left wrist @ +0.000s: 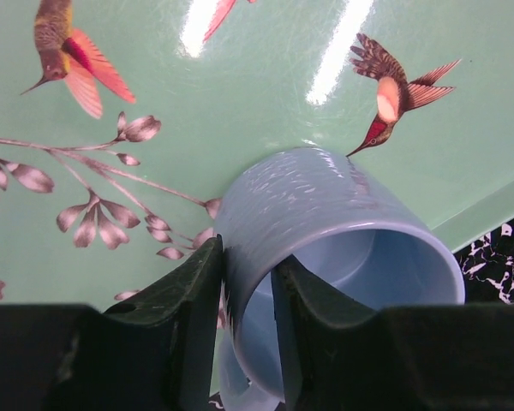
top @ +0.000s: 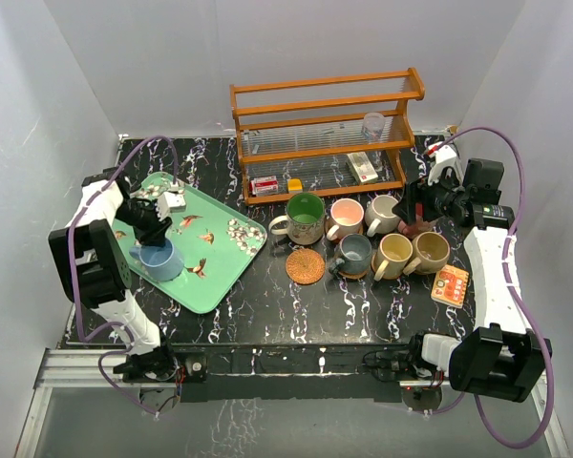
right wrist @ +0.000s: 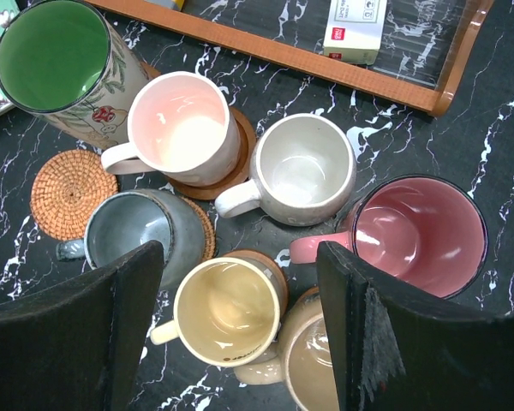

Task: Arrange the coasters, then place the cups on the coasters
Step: Pick up the cup from the tray.

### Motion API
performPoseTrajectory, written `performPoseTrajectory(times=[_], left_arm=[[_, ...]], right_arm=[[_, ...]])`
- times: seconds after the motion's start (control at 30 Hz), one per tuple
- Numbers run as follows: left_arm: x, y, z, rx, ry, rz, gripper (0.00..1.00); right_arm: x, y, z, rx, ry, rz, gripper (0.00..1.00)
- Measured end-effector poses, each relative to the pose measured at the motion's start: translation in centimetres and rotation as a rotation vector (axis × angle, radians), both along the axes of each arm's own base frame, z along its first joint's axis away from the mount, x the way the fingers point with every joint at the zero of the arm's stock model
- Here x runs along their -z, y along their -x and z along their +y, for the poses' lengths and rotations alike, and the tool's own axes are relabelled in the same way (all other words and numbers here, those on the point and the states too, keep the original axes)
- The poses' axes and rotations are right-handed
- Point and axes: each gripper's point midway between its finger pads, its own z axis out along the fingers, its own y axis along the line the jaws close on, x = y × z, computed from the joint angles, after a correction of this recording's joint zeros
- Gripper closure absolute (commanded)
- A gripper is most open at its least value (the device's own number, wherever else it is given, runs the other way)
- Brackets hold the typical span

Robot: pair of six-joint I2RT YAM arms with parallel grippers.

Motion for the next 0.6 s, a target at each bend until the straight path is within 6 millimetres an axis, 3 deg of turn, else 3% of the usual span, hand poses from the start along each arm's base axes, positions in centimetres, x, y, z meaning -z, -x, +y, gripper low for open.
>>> performPoseTrajectory(times=[0.27,0.47,0.6], left_arm=[[0.3,0.3,-0.3,0.027,0.007,0.029,1.00],[-1.5,0.4,-1.7,0.028,0.010,0.043,1.00],[-4.7,-0.4,-4.7,0.013,-0.004,-0.032,1.00]], right_arm=[[-0.1,0.0,0.0,0.000,0.001,-0.003,0.30],[-0.1,0.0,0.0,0.000,0.001,-0.003,0.29],[-0.1,0.0,0.0,0.001,0.001,-0.003,0.29]])
